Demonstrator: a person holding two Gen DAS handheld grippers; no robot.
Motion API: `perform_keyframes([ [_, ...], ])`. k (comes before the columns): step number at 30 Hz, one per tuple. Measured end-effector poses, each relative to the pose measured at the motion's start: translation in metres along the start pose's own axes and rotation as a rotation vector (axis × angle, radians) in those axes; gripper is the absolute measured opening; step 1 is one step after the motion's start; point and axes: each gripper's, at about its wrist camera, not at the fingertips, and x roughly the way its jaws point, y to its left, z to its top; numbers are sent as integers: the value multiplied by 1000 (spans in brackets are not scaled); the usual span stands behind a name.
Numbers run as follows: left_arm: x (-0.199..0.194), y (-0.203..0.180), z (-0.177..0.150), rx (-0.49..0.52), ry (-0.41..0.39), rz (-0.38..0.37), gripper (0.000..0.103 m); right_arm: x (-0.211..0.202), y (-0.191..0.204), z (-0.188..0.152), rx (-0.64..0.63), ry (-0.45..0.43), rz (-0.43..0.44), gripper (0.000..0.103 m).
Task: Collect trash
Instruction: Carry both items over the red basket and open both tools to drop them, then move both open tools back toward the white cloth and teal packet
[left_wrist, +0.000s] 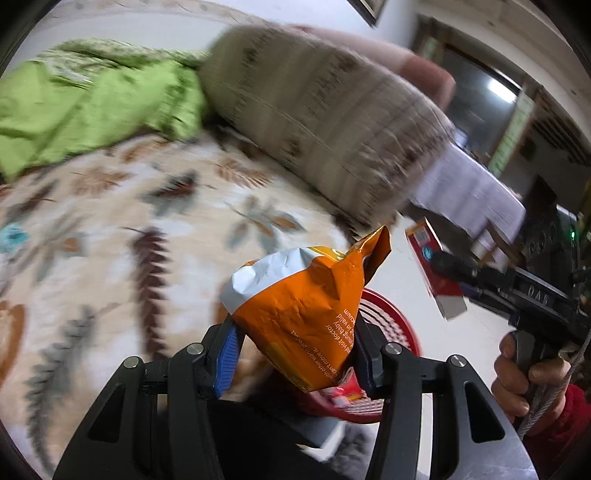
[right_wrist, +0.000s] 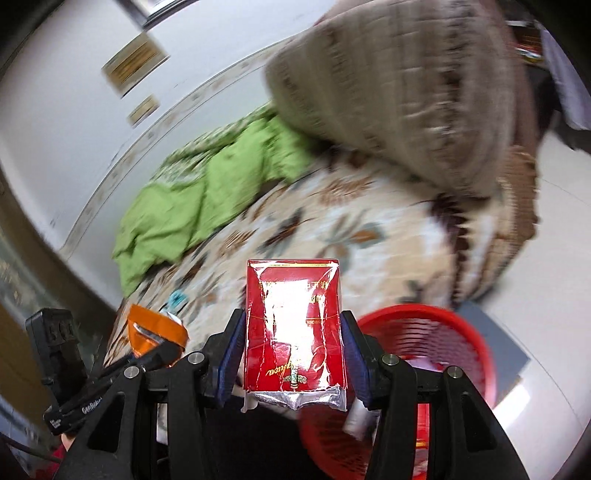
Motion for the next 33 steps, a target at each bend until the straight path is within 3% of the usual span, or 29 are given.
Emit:
perform_keyframes([
  [4, 35, -21, -5, 11, 83, -48, 51, -12, -23, 1, 47, -18, -32, 54],
  [8, 63, -33, -10, -9, 170, -99, 64, -7, -42, -6, 74, 4, -58, 55],
  [10, 64, -30, -13, -19, 176, -97, 64, 0, -54, -10, 111, 36, -65, 59],
  [13, 57, -24, -13, -28, 161, -86, 65, 4, -63, -12, 147, 43, -60, 59],
  [20, 26, 6, -7, -82, 92, -62, 66, 14, -46, -5, 101, 41, -40, 59],
  [33, -50, 95, -17, -232, -36, 129, 66, 74, 51, -2, -100, 103, 97, 59],
])
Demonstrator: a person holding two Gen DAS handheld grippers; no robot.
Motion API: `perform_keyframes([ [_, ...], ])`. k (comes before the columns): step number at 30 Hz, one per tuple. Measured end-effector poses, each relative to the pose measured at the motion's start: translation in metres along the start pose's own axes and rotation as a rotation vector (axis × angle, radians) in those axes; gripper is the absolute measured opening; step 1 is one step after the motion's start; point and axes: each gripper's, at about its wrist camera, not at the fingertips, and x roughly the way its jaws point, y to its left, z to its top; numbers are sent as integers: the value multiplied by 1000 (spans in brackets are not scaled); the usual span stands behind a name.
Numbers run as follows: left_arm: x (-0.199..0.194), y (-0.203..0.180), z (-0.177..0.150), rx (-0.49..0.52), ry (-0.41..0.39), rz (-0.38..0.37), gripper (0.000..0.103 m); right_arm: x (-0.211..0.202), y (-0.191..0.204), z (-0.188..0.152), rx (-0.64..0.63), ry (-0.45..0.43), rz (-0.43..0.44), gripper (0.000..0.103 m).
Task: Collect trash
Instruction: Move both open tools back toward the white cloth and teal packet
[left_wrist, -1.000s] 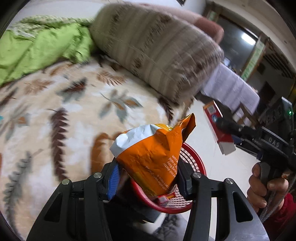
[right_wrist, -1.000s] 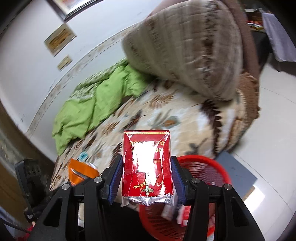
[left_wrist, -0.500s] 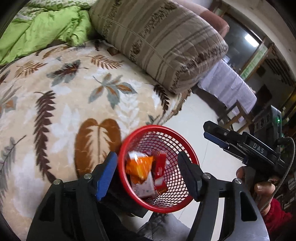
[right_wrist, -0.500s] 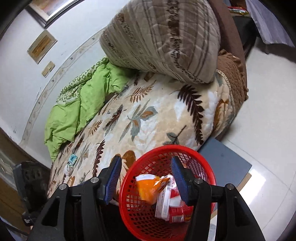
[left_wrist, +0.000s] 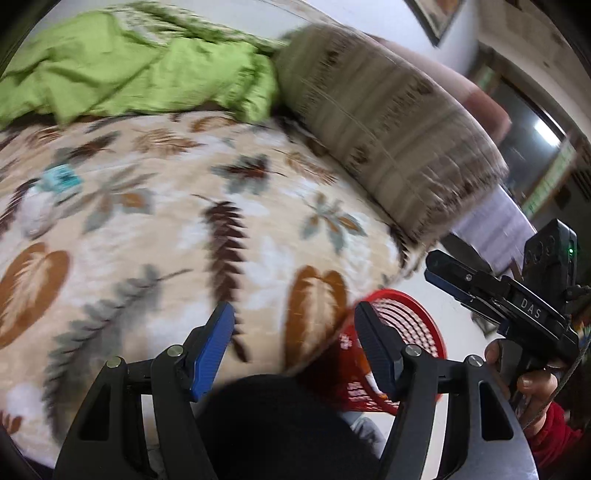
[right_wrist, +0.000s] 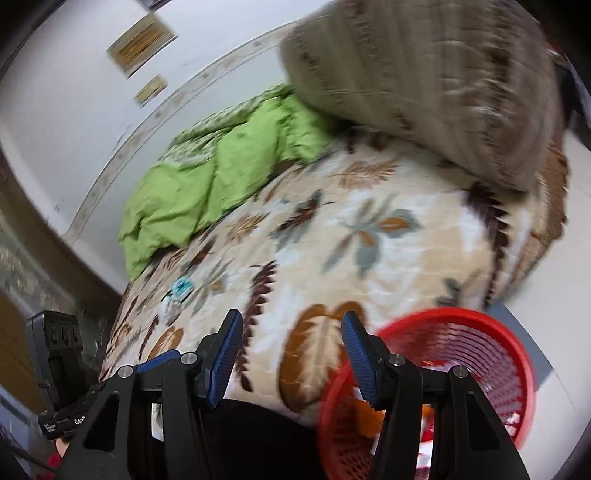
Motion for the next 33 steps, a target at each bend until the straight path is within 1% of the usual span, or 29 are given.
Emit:
perform_keyframes([
  [4, -20, 33, -2, -69, -37, 50, 66, 26, 28, 3, -46, 33, 42, 59],
  [6, -30, 49, -4, -96, -56, 89, 66, 40, 44, 2, -70, 47, 58, 59],
  [12, -52, 84, -11, -148, -102, 193, 66, 71, 79, -2, -112, 76, 75, 59],
  [16, -61, 98, -13, -182, -115, 211, 66, 86, 101, -8, -147, 91, 82, 59],
  [22, -66, 109, -13, -204, -131, 228, 66, 109, 120, -20, -165, 121, 84, 60],
  [26, -68, 115, -14, -211, -136, 249, 66, 123, 125, -28, -167, 131, 73, 60],
  [33, -67, 128, -14, -238, -138, 278, 66, 145, 124, -37, -186, 159, 28, 60],
])
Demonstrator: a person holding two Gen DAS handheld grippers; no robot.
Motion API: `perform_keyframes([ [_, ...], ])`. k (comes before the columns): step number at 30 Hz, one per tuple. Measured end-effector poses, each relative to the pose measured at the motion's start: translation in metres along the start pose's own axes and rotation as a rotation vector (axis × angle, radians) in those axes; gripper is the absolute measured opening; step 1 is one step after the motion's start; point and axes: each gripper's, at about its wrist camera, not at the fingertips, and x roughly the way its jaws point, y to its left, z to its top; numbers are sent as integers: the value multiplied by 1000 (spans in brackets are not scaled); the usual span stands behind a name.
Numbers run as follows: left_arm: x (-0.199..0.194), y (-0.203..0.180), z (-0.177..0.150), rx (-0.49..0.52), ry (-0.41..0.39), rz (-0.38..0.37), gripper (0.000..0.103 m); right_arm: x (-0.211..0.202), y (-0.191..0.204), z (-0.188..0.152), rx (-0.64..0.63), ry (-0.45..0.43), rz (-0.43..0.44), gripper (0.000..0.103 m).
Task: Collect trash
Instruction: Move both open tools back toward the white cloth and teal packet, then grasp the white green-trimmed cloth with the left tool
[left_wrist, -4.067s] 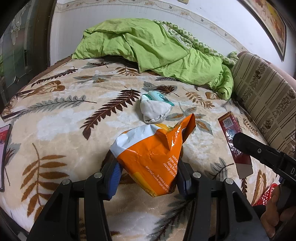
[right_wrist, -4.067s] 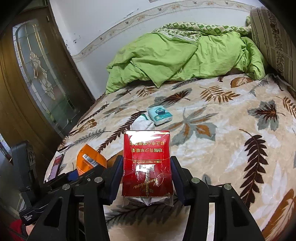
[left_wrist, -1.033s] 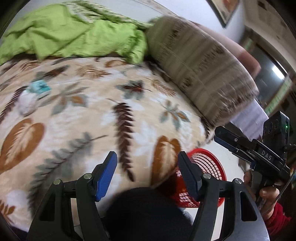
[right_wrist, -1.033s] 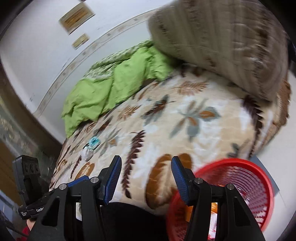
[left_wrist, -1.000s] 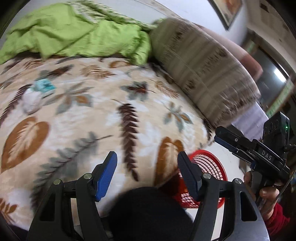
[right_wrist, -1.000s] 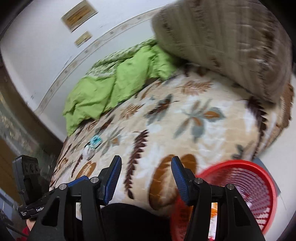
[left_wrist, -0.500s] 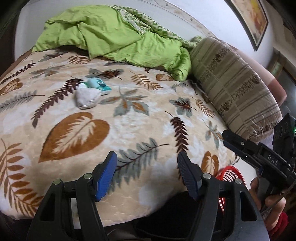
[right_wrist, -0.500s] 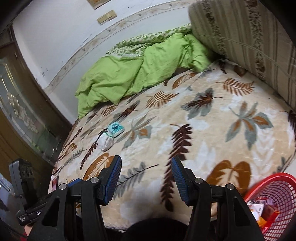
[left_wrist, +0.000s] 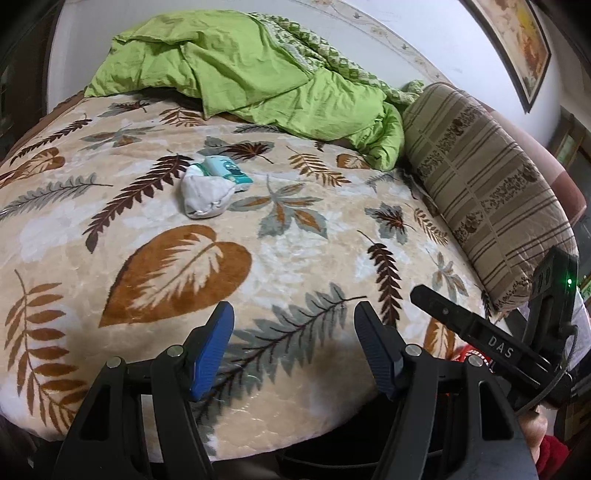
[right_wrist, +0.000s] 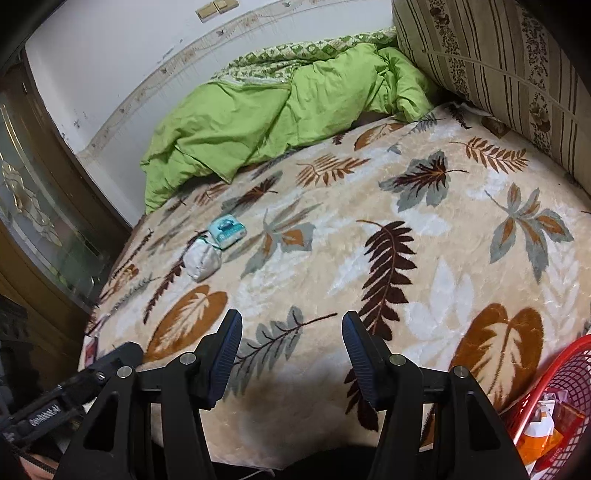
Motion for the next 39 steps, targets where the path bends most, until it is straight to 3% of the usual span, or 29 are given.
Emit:
perform_keyframes([
  [13, 28, 49, 46, -108, -18, 89, 67, 7, -2, -2, -1, -3, 18, 60],
  [20, 66, 87, 89, -243, -35, 115, 67, 10, -14, -1, 56, 11, 52, 60],
  [25, 102, 92, 107, -280, -32, 102, 68, 12, -17, -1, 71, 22, 75, 60],
  [32, 144, 104, 109, -265, -19, 145, 67, 16, -18, -1, 75, 43, 86, 60],
  [33, 149, 106, 109, -259, -9, 140, 65, 17, -18, -1, 76, 48, 85, 60],
  [35, 157, 109, 108, -241, 5, 125, 51, 20, -17, -1, 72, 59, 77, 60],
  [39, 162, 106, 108, -185, 5, 129, 39, 26, -7, 1, 37, 79, 39, 60],
])
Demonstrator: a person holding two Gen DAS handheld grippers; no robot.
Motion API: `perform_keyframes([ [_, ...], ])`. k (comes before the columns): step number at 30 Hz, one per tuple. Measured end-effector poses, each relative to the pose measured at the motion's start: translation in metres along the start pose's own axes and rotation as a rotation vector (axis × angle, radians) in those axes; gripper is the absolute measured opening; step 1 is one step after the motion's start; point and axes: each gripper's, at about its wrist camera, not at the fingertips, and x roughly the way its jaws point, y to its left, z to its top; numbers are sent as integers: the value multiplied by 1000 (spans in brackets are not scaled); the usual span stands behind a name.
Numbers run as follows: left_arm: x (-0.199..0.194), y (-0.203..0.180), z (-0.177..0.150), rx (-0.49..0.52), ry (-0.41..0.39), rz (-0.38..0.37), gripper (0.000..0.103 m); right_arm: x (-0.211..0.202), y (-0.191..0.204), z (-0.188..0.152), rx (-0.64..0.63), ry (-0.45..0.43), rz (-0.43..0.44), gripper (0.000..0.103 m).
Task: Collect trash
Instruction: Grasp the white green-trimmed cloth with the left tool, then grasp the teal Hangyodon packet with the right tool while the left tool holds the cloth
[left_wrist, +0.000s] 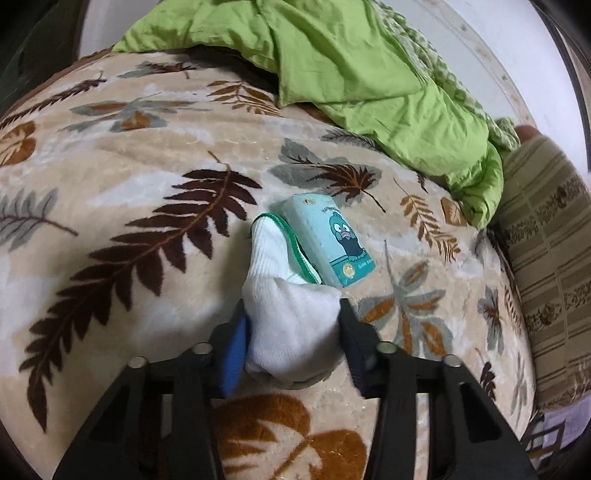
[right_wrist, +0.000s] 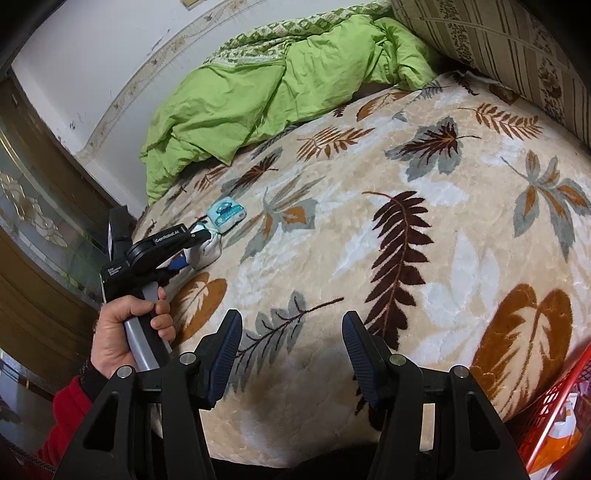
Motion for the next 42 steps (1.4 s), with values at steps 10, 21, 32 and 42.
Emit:
perform_keyframes([
  [10, -30, 29, 12, -57, -76, 22, 28, 28, 26, 39, -88, 9, -42, 60],
  [21, -45, 76, 22, -135, -102, 91, 28, 153, 107, 110, -347, 78, -20, 60],
  [32, -51, 90, 30, -167, -131, 130, 28, 257, 150, 126, -600, 201, -55, 63],
  [42, -52, 75, 29, -109, -159, 168, 28, 265, 144, 116, -559, 160, -94, 40],
])
